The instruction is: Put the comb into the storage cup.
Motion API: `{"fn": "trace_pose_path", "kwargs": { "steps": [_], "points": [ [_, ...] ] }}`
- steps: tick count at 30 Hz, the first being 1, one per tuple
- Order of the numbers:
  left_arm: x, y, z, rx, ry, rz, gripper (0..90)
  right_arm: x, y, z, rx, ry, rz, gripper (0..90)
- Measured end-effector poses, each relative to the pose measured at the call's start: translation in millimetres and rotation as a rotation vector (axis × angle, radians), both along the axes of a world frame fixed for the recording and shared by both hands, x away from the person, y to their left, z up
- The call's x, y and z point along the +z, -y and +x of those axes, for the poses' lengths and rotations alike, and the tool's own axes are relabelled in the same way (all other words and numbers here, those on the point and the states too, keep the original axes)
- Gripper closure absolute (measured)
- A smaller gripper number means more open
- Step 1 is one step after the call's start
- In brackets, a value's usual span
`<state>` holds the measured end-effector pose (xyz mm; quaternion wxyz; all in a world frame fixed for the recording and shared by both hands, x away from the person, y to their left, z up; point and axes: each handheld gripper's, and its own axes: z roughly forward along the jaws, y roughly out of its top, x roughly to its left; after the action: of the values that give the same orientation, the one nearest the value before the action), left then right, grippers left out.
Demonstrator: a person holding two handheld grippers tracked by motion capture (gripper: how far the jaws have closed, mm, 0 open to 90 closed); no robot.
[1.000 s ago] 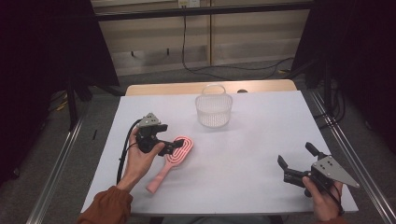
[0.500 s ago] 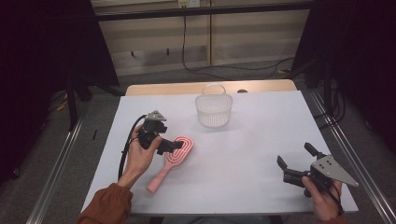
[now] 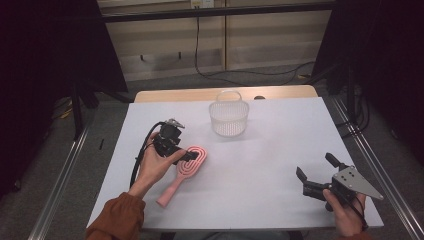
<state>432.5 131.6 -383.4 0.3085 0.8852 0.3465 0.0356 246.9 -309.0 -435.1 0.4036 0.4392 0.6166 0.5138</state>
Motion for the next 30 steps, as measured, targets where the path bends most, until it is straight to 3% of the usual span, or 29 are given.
{"fn": "trace_pose_path", "kwargs": {
  "steps": [2, 3, 5, 9, 16, 28, 30],
  "points": [
    [-2.3, 1.9, 0.2, 0.033, -0.009, -0.003, 6.3, 0.1, -0.3, -0.1, 0.0, -0.001, -0.002, 0.0],
    [-2.6, 1.1, 1.9, 0.016, -0.009, 0.008, 6.5, 0.1, -0.4, -0.2, 0.001, -0.001, -0.002, 0.0],
    [-3.6, 2.1, 2.2, 0.019, -0.019, 0.003, 6.2, 0.1, -0.6, -0.1, 0.001, -0.002, -0.002, 0.0],
    [-8.4, 6.6, -1.2, 0.031, -0.067, 0.048, 6.4, 0.0, -0.3, -0.2, 0.002, -0.002, -0.002, 0.0],
    [-16.7, 10.6, -3.4, 0.019, -0.1, 0.084, 5.3, 0.0, -0.8, -0.4, 0.007, -0.002, -0.001, 0.0],
    [-28.7, 11.8, -4.8, 0.039, -0.125, 0.088, 4.2, -0.2, -1.3, -0.5, 0.016, -0.003, -0.002, 0.0],
    [-30.1, 15.1, -5.8, 0.036, -0.113, 0.111, 4.8, -0.3, -1.6, -0.3, 0.02, -0.005, -0.004, 0.0]
  ]
}}
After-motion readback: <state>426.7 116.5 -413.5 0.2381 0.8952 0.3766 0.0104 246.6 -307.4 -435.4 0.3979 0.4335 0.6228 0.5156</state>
